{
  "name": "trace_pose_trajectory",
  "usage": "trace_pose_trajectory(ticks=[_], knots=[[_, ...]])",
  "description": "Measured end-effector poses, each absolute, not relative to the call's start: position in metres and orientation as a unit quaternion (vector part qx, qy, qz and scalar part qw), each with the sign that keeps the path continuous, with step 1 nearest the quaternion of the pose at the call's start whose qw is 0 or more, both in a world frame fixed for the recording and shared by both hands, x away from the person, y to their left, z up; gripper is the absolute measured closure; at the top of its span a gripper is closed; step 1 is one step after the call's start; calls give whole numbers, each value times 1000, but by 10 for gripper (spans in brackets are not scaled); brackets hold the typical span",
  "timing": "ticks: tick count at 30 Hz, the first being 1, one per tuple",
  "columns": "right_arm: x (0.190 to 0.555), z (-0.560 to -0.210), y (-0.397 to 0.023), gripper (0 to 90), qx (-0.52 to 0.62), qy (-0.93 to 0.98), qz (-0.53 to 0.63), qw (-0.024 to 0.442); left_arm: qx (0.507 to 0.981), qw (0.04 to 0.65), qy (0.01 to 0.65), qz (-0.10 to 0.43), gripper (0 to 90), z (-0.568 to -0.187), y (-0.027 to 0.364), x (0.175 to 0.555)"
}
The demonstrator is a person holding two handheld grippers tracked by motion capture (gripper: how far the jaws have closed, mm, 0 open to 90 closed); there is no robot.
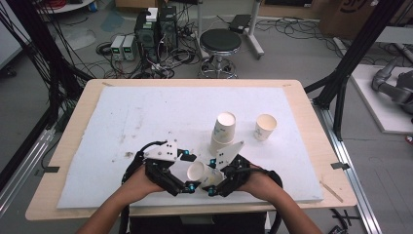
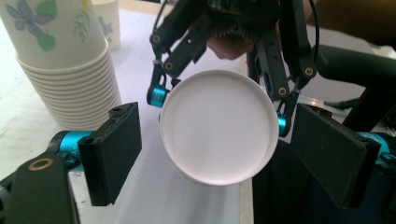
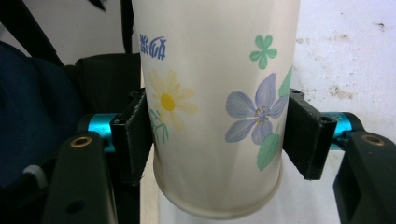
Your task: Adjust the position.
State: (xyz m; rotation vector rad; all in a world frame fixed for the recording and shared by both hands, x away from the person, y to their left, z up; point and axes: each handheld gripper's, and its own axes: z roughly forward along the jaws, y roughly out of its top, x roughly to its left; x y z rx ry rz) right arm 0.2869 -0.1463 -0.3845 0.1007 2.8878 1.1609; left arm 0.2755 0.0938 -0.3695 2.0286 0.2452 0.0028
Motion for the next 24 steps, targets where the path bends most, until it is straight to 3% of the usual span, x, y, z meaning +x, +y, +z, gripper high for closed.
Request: trace_pose_trajectory(ticks=[18,24], knots=[[287,-374,-137,332,9,953,299,38,862,497,97,-5,202,-375,85,280],[285,-375,-136,331,9,956,292,31,869,486,88,-14,282,-375,82,281]])
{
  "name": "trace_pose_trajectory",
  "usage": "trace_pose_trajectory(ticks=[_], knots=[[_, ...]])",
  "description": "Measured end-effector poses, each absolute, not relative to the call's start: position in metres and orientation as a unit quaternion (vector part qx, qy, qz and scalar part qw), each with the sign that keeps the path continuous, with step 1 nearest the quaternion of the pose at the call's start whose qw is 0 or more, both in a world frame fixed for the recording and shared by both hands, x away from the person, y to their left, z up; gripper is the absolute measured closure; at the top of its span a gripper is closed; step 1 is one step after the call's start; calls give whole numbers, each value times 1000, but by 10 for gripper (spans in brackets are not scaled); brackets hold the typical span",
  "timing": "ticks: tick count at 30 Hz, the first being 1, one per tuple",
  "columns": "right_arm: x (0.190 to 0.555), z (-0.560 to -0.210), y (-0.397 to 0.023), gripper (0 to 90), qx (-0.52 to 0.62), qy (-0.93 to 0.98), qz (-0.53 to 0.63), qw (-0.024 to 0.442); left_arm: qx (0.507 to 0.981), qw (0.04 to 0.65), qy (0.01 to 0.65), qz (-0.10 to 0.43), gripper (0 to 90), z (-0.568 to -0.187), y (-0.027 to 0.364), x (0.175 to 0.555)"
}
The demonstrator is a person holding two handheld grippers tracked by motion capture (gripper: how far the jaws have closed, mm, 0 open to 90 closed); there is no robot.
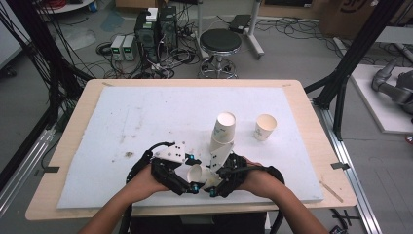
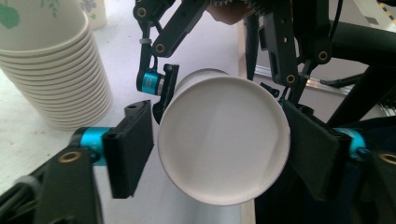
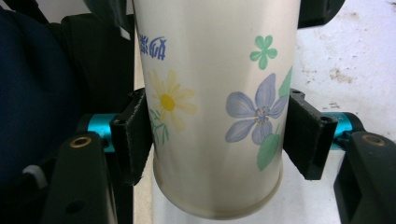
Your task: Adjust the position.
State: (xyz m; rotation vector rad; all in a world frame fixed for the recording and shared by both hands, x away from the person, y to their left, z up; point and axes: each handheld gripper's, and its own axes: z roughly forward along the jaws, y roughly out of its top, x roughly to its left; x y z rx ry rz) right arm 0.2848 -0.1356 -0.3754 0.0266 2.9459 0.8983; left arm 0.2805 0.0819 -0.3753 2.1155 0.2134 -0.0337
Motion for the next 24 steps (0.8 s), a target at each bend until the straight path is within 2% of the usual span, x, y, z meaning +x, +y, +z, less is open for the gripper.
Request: trace_pose_trajectory(ticks=[4,11,17,24], knots=[[284,-376,-135,332,3,957,290,28,873,481,80,-16,343,-377,81,280],[284,-379,-135,313,4,960,281,21,875,478,74,-18,355,-381,81,280],[285,-377,-141,220,23,947,319,14,862,500,87,-18,365,-384,87,279],[286,-372,-157,220,56,920,387,17,839,533,111,-14,366,-392,101,279]])
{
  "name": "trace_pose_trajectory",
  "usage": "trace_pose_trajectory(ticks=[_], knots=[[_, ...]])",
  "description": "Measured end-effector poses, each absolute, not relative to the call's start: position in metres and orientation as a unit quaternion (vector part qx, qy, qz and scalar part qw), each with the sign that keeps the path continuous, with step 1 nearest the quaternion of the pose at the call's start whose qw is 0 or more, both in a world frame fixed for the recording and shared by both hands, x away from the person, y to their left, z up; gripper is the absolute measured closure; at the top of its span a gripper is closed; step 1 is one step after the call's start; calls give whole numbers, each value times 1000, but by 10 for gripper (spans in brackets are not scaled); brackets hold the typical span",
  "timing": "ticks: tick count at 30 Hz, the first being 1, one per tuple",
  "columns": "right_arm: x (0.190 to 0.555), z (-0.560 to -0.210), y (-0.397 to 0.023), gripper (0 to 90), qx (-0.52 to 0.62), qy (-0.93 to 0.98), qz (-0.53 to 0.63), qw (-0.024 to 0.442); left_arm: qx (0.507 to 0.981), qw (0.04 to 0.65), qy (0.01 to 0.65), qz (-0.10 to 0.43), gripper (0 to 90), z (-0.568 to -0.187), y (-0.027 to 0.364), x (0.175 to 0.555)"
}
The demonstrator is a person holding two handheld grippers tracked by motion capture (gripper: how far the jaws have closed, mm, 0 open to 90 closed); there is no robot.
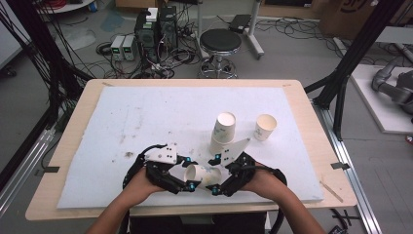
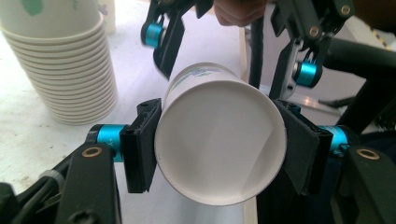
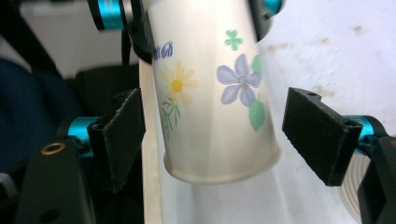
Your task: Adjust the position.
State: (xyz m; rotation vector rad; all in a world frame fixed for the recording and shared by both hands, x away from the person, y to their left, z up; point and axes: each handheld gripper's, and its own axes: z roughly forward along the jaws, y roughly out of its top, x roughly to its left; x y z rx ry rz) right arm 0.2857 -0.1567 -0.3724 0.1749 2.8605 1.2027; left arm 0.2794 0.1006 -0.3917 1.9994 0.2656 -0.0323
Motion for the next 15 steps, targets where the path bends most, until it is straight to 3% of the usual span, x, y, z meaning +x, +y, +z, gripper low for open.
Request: trace_pose_trajectory(ticks=[15], knots=[[275,-382,-180,199,120,849,510,64,789,594,157,23,360,-404,122,279]])
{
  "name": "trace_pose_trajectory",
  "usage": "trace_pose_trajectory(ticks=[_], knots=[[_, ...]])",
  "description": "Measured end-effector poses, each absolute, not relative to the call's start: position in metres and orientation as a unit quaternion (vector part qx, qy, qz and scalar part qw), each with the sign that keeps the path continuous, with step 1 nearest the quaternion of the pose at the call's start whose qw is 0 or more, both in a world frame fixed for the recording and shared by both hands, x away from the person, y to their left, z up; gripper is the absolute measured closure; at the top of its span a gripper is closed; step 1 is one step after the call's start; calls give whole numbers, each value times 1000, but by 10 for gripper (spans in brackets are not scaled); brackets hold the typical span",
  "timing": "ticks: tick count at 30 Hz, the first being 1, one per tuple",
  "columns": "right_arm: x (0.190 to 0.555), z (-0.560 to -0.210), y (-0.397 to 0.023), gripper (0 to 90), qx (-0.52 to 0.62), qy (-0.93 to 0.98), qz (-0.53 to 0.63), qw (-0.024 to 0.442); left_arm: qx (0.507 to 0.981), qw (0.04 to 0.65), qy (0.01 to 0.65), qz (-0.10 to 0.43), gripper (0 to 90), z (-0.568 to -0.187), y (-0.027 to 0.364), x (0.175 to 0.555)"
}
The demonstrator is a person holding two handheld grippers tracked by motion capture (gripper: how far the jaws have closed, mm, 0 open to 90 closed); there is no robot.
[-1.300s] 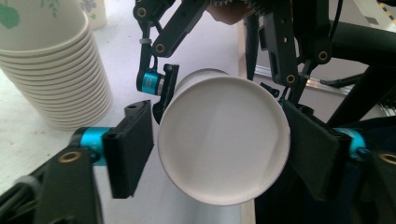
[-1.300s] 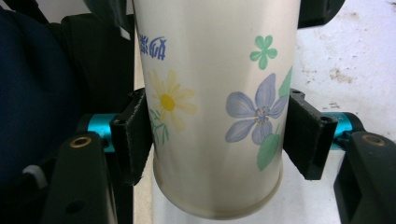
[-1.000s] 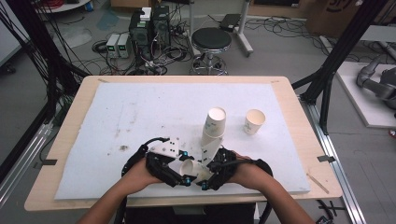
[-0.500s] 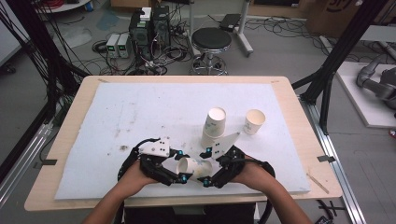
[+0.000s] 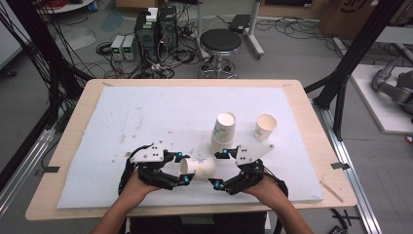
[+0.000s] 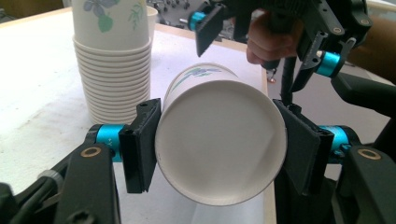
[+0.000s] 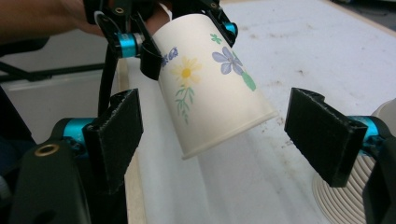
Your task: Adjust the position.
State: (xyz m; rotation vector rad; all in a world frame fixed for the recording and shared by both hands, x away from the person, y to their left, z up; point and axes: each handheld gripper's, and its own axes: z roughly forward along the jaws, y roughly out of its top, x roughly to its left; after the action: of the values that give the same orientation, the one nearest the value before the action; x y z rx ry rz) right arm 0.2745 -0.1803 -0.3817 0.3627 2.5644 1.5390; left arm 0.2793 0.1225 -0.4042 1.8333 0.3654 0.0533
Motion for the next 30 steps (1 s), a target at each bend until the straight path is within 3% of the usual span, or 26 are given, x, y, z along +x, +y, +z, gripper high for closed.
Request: trace_pose_trajectory(ticks=[14,30], knots=[[272,-403,-200,201,157,803,571,70,747,646,149,41,359,-410,137,275],[273,-410,-193,201,141,807,572,44,735,667,122,21,360,-410,132,271]])
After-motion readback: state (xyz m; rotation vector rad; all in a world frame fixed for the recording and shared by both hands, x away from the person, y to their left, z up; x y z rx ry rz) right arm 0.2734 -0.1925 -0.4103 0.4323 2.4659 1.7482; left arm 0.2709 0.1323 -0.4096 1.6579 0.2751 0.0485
